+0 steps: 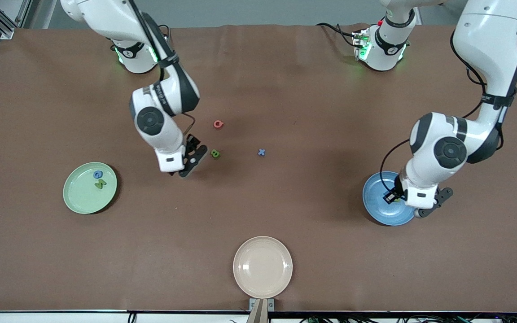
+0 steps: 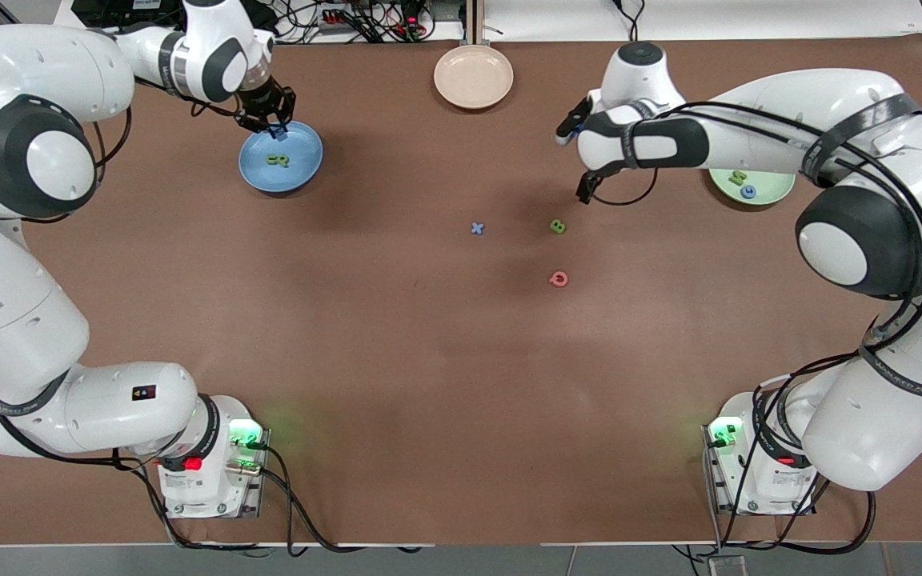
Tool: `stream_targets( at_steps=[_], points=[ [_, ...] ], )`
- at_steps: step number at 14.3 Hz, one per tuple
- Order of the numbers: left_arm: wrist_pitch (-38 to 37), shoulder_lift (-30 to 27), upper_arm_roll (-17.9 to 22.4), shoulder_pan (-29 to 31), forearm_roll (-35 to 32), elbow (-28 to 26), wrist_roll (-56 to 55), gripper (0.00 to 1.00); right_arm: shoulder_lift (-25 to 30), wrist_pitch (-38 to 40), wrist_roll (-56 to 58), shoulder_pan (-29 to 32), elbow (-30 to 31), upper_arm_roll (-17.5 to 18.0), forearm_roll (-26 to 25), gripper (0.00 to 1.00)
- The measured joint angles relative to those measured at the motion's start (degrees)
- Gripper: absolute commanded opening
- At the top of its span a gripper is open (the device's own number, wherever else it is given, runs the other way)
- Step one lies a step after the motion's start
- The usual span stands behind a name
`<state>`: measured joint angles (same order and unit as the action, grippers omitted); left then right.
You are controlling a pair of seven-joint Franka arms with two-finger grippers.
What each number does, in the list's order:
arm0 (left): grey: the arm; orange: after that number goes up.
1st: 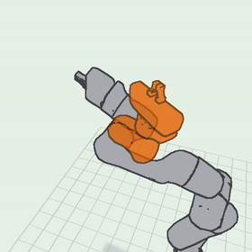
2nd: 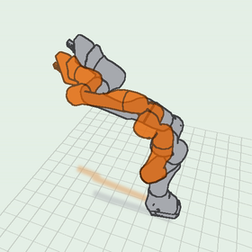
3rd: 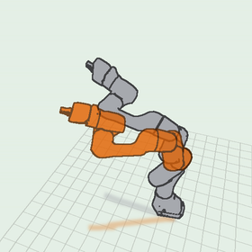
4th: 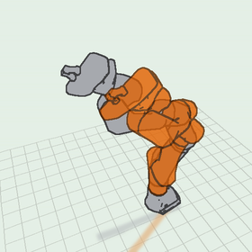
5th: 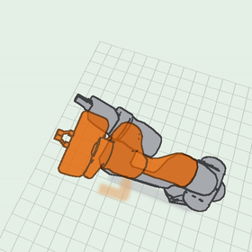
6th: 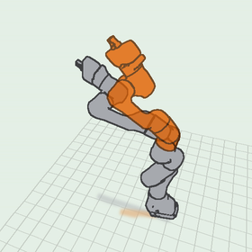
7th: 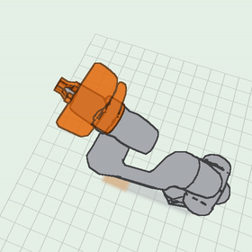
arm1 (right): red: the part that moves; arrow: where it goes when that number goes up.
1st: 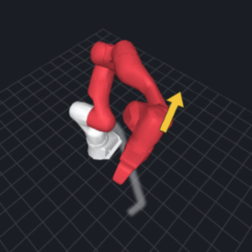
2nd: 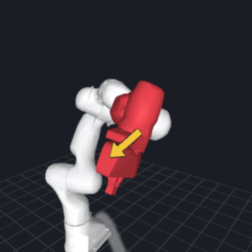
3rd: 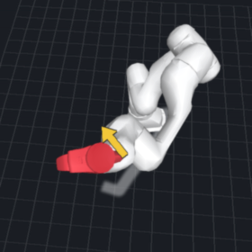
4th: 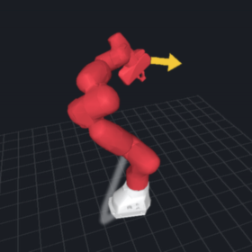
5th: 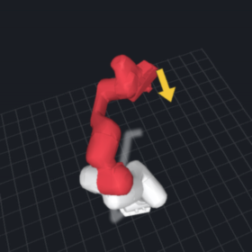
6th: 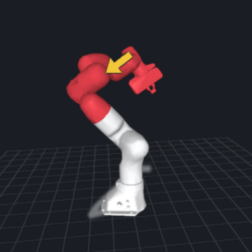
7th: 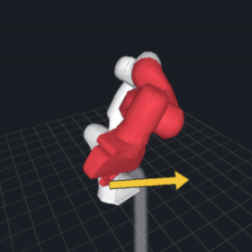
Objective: Sort upper and lower case letters into plates
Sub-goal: 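Carry the blue e to the blue plate while the right gripper returns, then grasp the green B with the right gripper while the left gripper reaches x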
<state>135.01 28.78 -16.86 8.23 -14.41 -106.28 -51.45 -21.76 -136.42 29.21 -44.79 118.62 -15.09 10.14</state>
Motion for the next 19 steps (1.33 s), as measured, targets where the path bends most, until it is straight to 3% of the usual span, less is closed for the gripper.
stream_targets(
  at_steps=[1,2,4,5,6,9,10,11,17,19],
  points=[
    [0.18,1.19,-0.02,1.05,0.0,0.46,0.83,0.11,-0.22,-0.7,-1.18,-1.32,0.21,0.0,0.0,1.0],
    [0.41,2.37,-0.02,1.64,0.0,1.11,1.08,0.23,-0.61,-1.69,-2.02,-2.32,0.45,0.01,0.0,1.0],
    [0.97,4.35,-0.08,1.8,0.0,2.21,1.15,0.81,-1.89,-3.5,-4.39,-4.09,0.64,-0.01,0.03,1.0],
    [1.05,4.96,-0.18,1.74,0.0,2.56,1.15,0.93,-2.59,-4.43,-6.01,-5.11,0.65,0.0,0.03,1.0],
    [1.08,5.28,-0.24,1.68,0.0,2.81,1.07,1.0,-3.45,-5.66,-7.53,-6.23,0.66,0.0,0.03,1.0],
    [1.1,5.29,-0.67,1.6,0.0,3.5,0.83,1.0,-6.03,-8.48,-9.11,-7.73,0.69,-0.01,0.03,1.0],
    [1.1,5.22,-1.1,1.47,0.0,3.79,0.72,1.0,-6.61,-9.11,-9.16,-7.74,0.68,-0.05,0.03,0.98],
    [1.0,5.02,-1.76,1.29,0.0,4.04,0.19,1.0,-6.95,-9.48,-9.17,-7.73,0.68,-0.16,0.03,0.89],
    [-3.44,3.01,-13.72,-0.29,0.0,4.86,-14.0,1.0,-7.35,-9.52,-9.51,-7.85,0.7,-0.24,0.05,0.81],
    [-3.57,3.1,-14.98,-3.78,0.0,5.03,-20.22,1.0,-7.47,-9.52,-9.98,-8.26,0.74,-0.16,0.09,0.81]
  ],
)
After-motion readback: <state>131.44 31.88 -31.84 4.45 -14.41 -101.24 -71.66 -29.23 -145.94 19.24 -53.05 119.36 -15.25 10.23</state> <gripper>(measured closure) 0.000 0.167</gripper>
